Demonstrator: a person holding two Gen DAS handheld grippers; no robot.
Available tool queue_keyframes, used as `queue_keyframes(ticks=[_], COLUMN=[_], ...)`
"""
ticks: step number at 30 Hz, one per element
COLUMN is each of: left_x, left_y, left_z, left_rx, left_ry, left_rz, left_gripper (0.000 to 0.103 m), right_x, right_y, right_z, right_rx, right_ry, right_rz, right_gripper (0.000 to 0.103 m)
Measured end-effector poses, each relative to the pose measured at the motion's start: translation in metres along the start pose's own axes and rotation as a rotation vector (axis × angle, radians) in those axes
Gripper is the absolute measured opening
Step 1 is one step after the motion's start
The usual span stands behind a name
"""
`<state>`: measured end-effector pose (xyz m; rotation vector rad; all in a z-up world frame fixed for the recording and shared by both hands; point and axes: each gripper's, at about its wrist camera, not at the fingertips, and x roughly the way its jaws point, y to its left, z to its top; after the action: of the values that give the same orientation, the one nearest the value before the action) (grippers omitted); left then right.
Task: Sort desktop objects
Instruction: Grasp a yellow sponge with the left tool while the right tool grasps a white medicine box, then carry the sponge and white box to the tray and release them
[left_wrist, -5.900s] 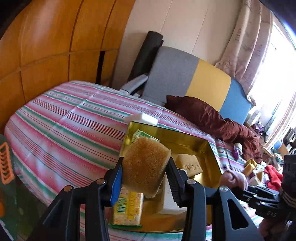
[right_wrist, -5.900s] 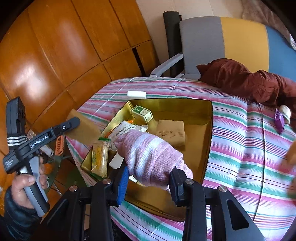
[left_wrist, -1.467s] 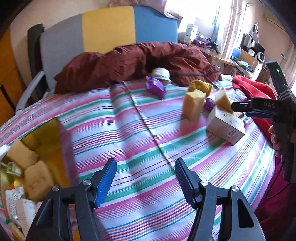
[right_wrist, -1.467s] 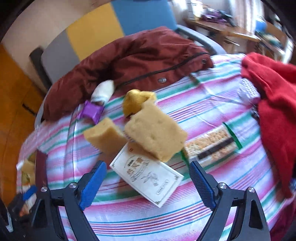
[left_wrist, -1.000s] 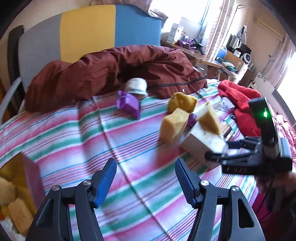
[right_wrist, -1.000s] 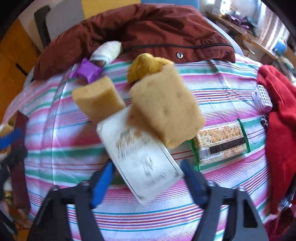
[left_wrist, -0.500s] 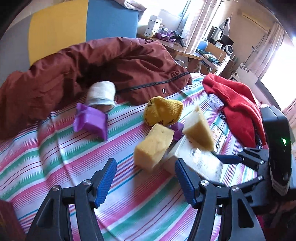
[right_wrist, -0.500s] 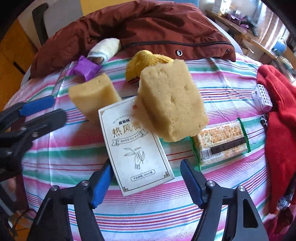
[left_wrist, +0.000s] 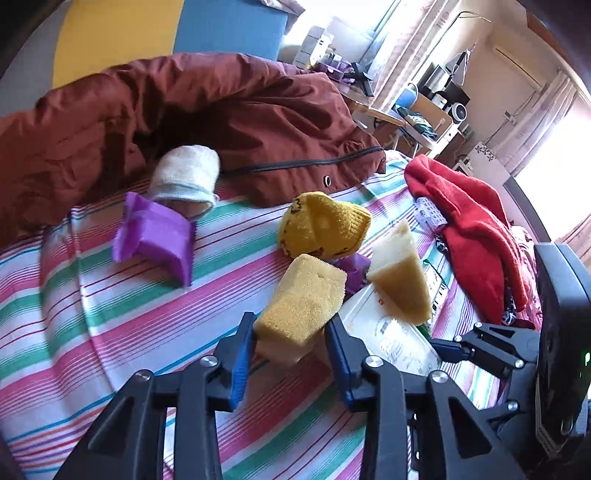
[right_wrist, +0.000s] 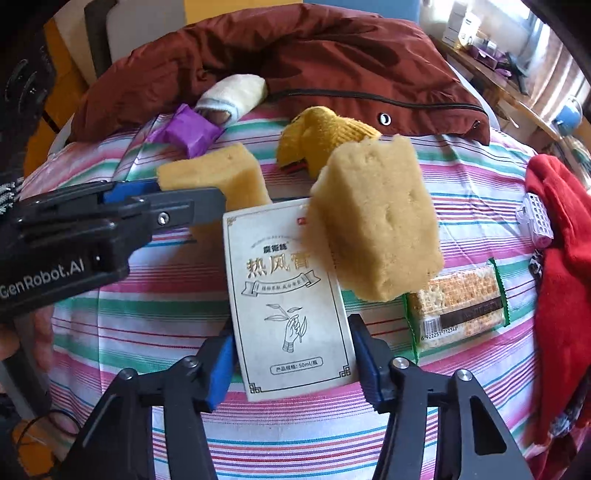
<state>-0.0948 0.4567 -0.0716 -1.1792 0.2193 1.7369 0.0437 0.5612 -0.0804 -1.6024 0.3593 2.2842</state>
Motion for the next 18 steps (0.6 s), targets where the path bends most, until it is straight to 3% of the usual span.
queue_keyframes(ticks=[5, 12, 18], left_x=[-0.024, -0.079, -0.126], left_y=[0.001, 0.002, 0.005], left_z=[-0.014, -0.041, -0.072], left_rx=[-0.011, -0.017, -0.037], left_ry=[-0.037, -0.136, -0.191], left_rz=[0.044, 0.166, 0.255], left_gripper=[0.035, 0.035, 0.035], right_x=[-0.005, -0.011, -0.018], right_y=[0.004, 0.021, 0.061], right_z=[-0.007, -0.012, -0.008], right_rx=[-0.026, -0.107, -0.198], right_ry=[-0.01, -0.05, -0.14], right_rz=[0.016, 0.065, 0.151], right_gripper=[0.052, 0.051, 0.051])
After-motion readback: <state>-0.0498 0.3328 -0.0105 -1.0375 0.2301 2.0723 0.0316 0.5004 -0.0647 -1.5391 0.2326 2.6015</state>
